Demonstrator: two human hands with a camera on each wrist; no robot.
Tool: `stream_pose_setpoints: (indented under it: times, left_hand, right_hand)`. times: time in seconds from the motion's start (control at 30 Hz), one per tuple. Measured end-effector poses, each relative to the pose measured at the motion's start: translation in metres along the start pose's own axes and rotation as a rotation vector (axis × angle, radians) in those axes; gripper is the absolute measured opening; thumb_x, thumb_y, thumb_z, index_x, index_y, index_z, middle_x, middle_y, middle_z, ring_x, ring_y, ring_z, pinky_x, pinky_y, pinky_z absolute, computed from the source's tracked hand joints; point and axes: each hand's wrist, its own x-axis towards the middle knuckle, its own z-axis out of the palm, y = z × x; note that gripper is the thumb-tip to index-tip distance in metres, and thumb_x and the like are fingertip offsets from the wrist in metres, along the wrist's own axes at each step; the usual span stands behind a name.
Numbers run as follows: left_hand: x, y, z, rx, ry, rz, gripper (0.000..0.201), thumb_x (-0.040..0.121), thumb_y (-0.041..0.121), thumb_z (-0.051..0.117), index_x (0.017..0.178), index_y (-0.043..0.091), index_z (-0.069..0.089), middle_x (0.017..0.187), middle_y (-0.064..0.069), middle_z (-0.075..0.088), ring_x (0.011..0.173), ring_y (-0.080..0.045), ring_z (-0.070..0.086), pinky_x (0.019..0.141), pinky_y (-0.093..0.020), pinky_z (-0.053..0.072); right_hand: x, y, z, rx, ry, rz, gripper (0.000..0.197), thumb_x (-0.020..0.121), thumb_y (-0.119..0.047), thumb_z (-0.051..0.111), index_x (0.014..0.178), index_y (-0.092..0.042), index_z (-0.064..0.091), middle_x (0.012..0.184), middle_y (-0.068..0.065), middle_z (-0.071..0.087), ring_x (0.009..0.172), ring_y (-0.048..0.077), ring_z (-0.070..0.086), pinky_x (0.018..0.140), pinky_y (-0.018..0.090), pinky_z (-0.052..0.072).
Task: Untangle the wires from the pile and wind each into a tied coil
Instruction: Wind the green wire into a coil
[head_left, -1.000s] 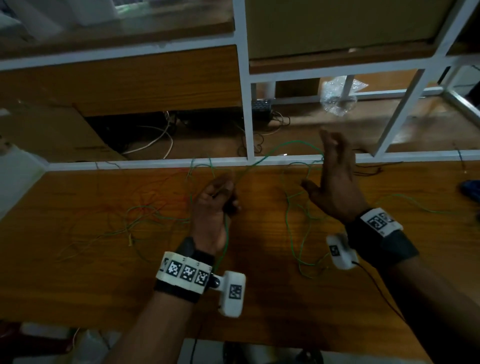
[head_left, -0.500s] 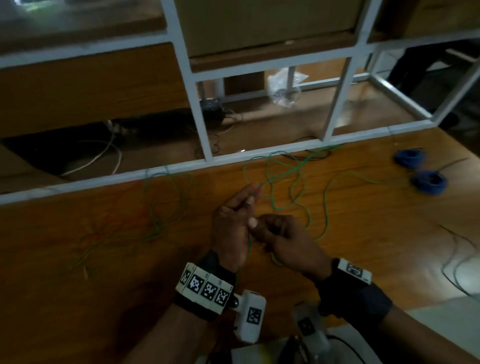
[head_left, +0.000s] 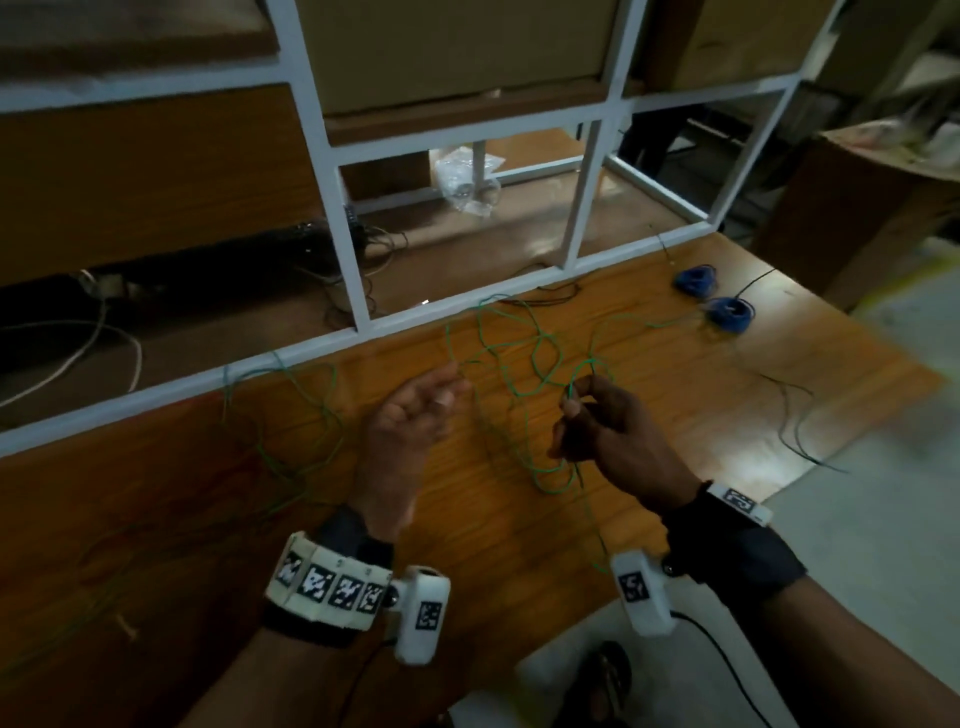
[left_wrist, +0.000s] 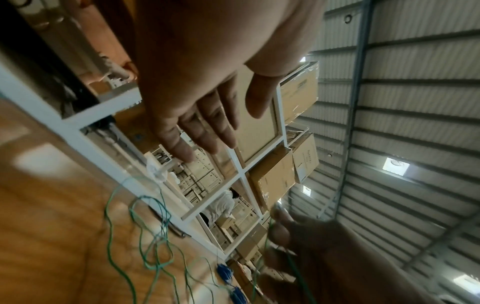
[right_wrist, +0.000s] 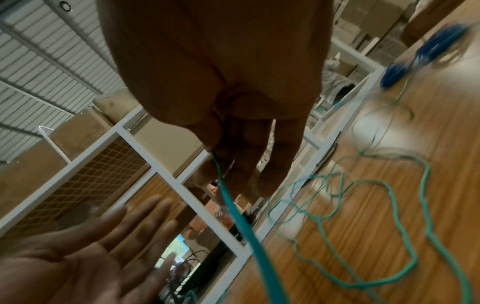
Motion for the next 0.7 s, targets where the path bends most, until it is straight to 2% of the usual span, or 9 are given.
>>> stream_pose_setpoints:
  times: [0.03,0.1,0.17,0.27,0.33,0.4,0.5,0.6,0.7]
  left_hand:
    - [0.001,0.003,-0.006,0.042,0.005,0.039,0.028,0.097,0.011,0.057,0.124,0.015,0.064,0.112,0.000,0.073,0.106,-0.016,0.066,0.089,-0.039,0.048]
    - [0.002,0.010,-0.010,0.156,-0.041,0.146,0.031,0.095,0.006,0.060,0.124,0.015,0.064,0.111,0.001,0.073,0.105,-0.012,0.066,0.088,-0.033,0.050]
    - [0.001,0.012,0.000,0.325,-0.194,0.257,0.040,0.092,0.008,0.064,0.128,0.025,0.062,0.121,0.010,0.068,0.114,-0.005,0.060,0.093,-0.032,0.049]
    - [-0.001,0.001,0.034,0.730,-0.524,0.510,0.049,0.094,0.019,0.065,0.139,0.034,0.052,0.149,0.018,0.044,0.140,0.000,0.034,0.113,-0.033,0.032]
    - [0.002,-0.008,0.059,0.880,-0.658,0.590,0.046,0.097,0.031,0.060,0.141,0.038,0.050,0.156,0.019,0.032,0.146,-0.003,0.021,0.119,-0.040,0.022]
    - [0.010,-0.009,0.074,0.956,-0.635,0.671,0.038,0.094,0.045,0.058,0.132,0.045,0.056,0.150,0.022,0.041,0.145,-0.007,0.027,0.115,-0.052,0.025]
    - [0.025,-0.004,0.085,1.156,-0.591,0.829,0.031,0.084,0.062,0.055,0.102,0.041,0.071,0.122,0.021,0.063,0.133,-0.011,0.043,0.109,-0.061,0.024]
    - [0.034,0.000,0.091,1.196,-0.607,0.916,0.027,0.085,0.056,0.056,0.088,0.036,0.073,0.104,0.017,0.068,0.120,-0.015,0.053,0.109,-0.061,0.025]
    - [0.052,-0.003,0.090,1.098,-0.501,0.974,0.018,0.088,0.041,0.067,0.085,0.025,0.075,0.090,0.007,0.072,0.097,-0.019,0.065,0.096,-0.053,0.043]
  right_hand:
    - [-0.005,-0.001,-0.002,0.019,0.008,-0.014,0.014,0.106,-0.008,0.049,0.103,0.005,0.047,0.071,0.026,0.056,0.061,0.030,0.056,0.060,0.041,0.049]
    - [-0.014,-0.002,-0.006,0.048,0.018,-0.022,0.016,0.106,-0.005,0.048,0.105,0.010,0.047,0.069,0.021,0.046,0.058,0.025,0.042,0.057,0.038,0.045]
    - [-0.022,0.000,-0.007,0.022,-0.031,-0.029,0.017,0.106,-0.009,0.052,0.106,0.008,0.051,0.068,0.018,0.046,0.058,0.023,0.041,0.056,0.036,0.046]
    - [-0.038,0.002,-0.006,-0.046,-0.150,-0.069,0.019,0.105,-0.016,0.055,0.107,0.002,0.056,0.067,0.008,0.052,0.060,0.024,0.045,0.054,0.037,0.047]
    - [-0.046,-0.003,-0.012,-0.109,-0.170,-0.088,0.013,0.106,-0.011,0.053,0.104,0.000,0.060,0.068,0.000,0.055,0.060,0.023,0.049,0.056,0.036,0.047]
    - [-0.051,-0.005,-0.028,-0.138,-0.138,-0.087,0.016,0.106,-0.010,0.053,0.101,0.001,0.064,0.068,-0.002,0.056,0.061,0.019,0.051,0.057,0.037,0.047]
    - [-0.061,-0.007,-0.055,-0.151,-0.118,-0.082,0.020,0.105,-0.019,0.057,0.098,-0.005,0.070,0.070,0.003,0.062,0.062,0.025,0.056,0.060,0.042,0.051]
    - [-0.070,-0.002,-0.075,-0.076,-0.120,-0.003,0.021,0.103,-0.019,0.059,0.107,-0.003,0.072,0.073,0.005,0.064,0.064,0.028,0.057,0.060,0.040,0.053]
    - [-0.075,0.003,-0.092,0.093,-0.135,0.144,0.029,0.101,-0.016,0.059,0.116,0.006,0.068,0.071,0.005,0.062,0.060,0.023,0.056,0.060,0.033,0.052]
